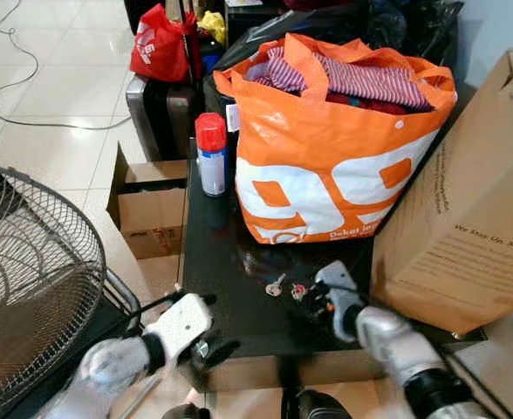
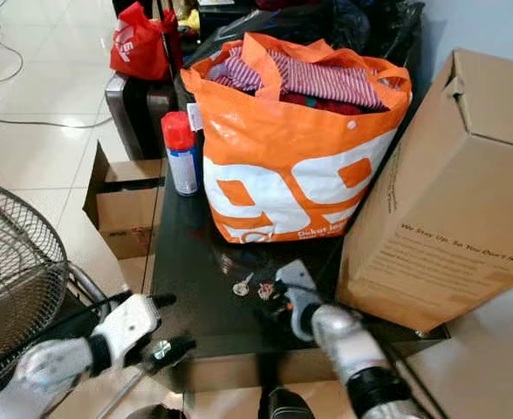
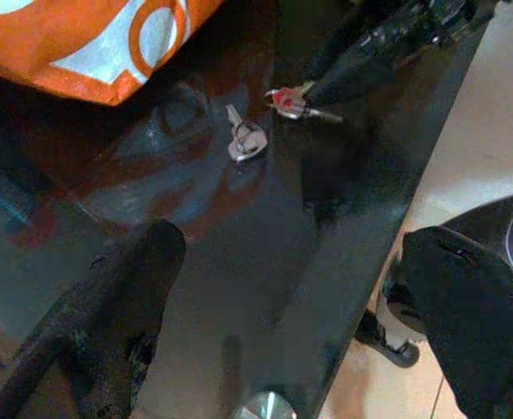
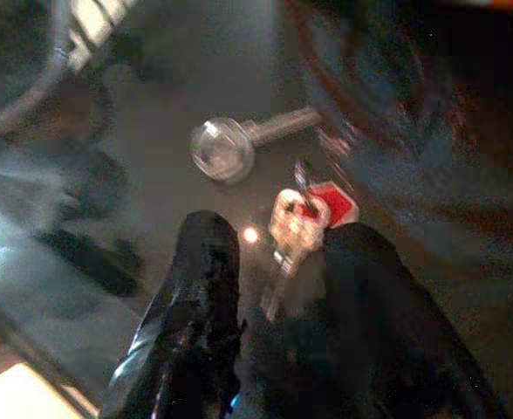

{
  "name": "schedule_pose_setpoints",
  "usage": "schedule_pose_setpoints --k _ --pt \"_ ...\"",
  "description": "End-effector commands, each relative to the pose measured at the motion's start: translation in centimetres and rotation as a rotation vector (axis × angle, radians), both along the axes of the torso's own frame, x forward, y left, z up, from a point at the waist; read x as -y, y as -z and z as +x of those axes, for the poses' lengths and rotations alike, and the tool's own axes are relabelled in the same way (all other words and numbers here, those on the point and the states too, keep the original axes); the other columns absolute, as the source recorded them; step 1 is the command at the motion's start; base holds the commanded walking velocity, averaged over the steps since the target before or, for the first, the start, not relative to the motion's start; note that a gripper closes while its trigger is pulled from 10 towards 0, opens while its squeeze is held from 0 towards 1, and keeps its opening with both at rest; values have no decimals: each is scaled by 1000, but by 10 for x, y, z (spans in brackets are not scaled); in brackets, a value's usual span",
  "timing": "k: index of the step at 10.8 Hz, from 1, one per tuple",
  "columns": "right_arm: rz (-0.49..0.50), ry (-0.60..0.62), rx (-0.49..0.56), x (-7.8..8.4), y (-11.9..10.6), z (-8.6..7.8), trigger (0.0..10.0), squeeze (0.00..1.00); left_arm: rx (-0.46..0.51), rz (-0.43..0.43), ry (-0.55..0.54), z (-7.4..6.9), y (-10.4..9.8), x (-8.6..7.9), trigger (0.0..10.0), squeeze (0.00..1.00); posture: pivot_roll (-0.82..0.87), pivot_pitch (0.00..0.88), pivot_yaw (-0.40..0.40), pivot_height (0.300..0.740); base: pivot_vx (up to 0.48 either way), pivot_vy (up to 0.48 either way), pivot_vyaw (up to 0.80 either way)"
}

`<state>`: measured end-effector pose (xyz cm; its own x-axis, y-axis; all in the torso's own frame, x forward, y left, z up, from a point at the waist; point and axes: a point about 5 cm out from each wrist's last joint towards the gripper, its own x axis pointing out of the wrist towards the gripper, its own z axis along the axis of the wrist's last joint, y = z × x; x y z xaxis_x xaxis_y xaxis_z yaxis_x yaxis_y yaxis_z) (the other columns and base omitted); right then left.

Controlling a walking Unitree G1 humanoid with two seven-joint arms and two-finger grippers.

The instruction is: Hang keys on a hook

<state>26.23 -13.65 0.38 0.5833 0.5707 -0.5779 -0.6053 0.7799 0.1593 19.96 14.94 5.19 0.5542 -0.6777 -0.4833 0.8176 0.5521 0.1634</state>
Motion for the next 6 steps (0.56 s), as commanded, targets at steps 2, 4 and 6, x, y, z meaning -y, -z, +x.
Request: schedule_pose_setpoints --k 2,4,6 --pt "65 -33 50 -5 -10 1 10000 0 -21 14 20 -2 16 13 10000 0 -70 111 -13 740 0 0 0" --pt "4 -28 83 -10 -8 3 10000 1000 -37 22 23 -6 35 26 10000 0 -69 112 -12 740 0 0 0" --pt "-98 -45 76 -15 1 -1 10000 1000 -53 30 28 -16 54 46 10000 0 -71 113 -12 740 0 0 0"
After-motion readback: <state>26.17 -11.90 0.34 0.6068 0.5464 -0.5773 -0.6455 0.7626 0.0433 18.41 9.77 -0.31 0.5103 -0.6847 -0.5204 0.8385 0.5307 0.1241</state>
